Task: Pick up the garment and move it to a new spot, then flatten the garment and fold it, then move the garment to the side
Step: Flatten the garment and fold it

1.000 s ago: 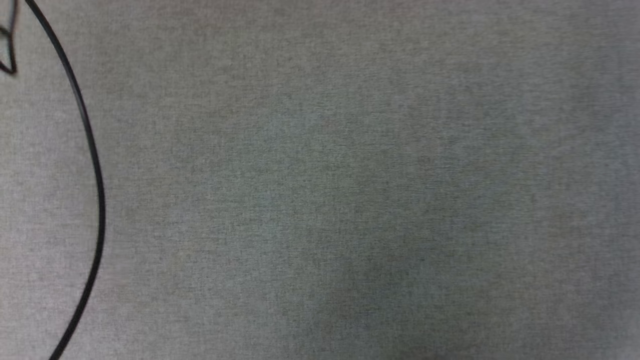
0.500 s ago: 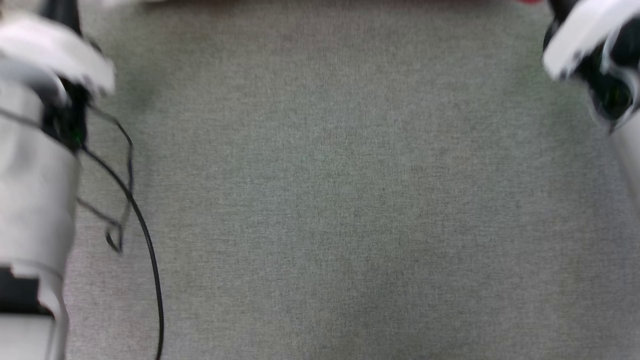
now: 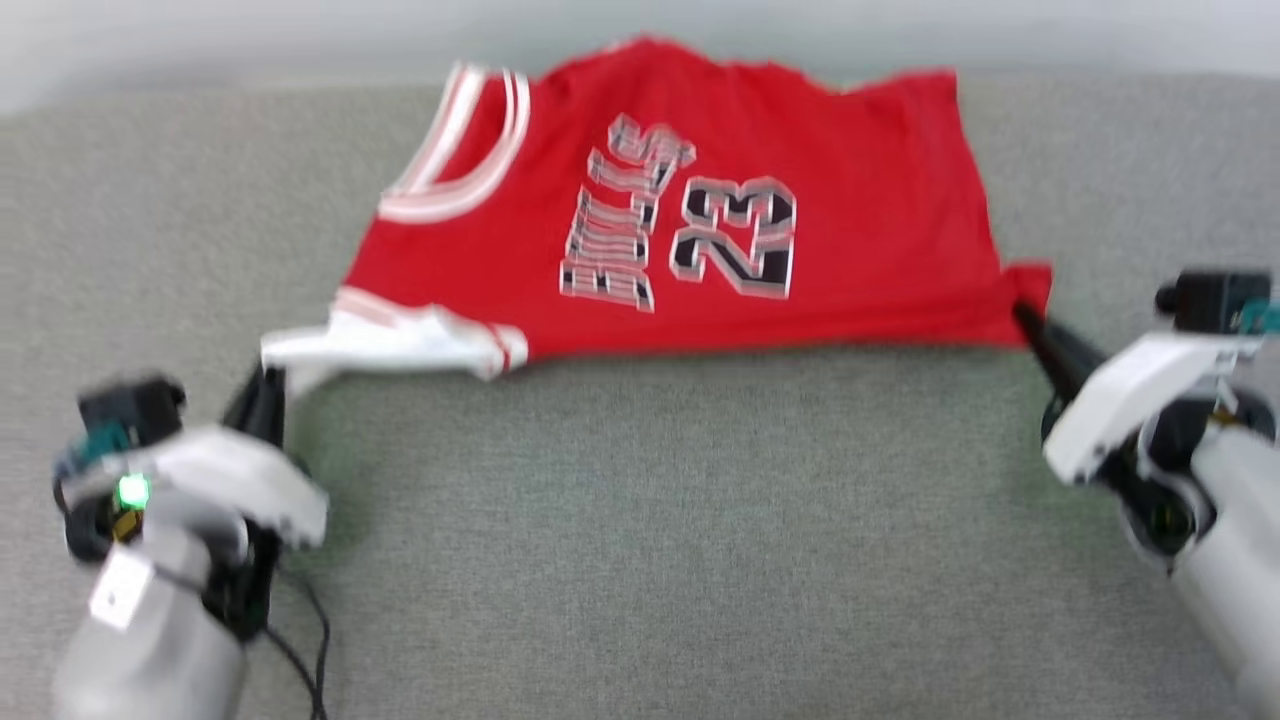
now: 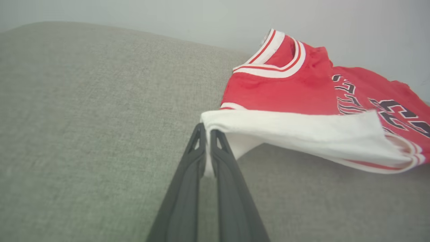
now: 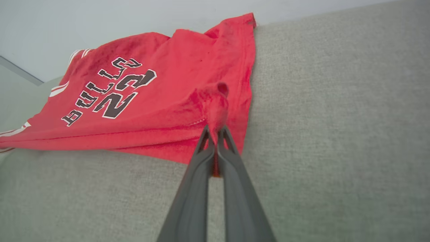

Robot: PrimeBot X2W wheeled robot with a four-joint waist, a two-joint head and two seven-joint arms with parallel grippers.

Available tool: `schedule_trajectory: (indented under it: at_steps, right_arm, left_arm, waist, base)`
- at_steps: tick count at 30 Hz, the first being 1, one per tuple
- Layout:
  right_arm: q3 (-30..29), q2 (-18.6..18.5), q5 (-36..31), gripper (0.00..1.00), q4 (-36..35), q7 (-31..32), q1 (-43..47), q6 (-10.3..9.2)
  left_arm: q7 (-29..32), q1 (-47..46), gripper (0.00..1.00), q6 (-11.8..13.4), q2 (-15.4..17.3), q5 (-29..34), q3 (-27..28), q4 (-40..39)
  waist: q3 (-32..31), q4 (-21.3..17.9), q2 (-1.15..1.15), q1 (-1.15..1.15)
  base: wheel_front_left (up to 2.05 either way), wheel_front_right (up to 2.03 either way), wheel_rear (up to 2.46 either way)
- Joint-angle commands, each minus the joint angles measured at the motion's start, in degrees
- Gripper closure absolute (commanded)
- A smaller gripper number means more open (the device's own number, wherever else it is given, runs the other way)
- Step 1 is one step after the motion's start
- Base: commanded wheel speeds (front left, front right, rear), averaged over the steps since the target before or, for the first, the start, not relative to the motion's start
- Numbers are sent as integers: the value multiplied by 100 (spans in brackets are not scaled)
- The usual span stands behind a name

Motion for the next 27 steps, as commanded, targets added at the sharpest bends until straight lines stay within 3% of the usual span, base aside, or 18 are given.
schedule_trajectory:
  at_steps: [1, 15, 27]
  right_arm:
    - [8, -167, 37, 100, -10, -37, 254, -18]
    - [-64, -385, 188, 100, -822, 28, 2434, -23]
    - [-1058, -323, -121, 100, -1684, 140, 4252, -24]
  left_arm:
    - [-40, 336, 100, 140, 125, -33, 98, -76]
    - [722, 3357, 100, 1133, 278, -469, 245, -2366]
    - [1208, 5029, 100, 1880, 497, -770, 491, -4102]
  waist:
    - [-364, 21, 0, 2]
    - [-1374, 62, 0, 2]
    - [-1613, 268, 0, 2]
  base:
    - [0, 0, 0]
    - [0, 0, 0]
    - [0, 0, 0]
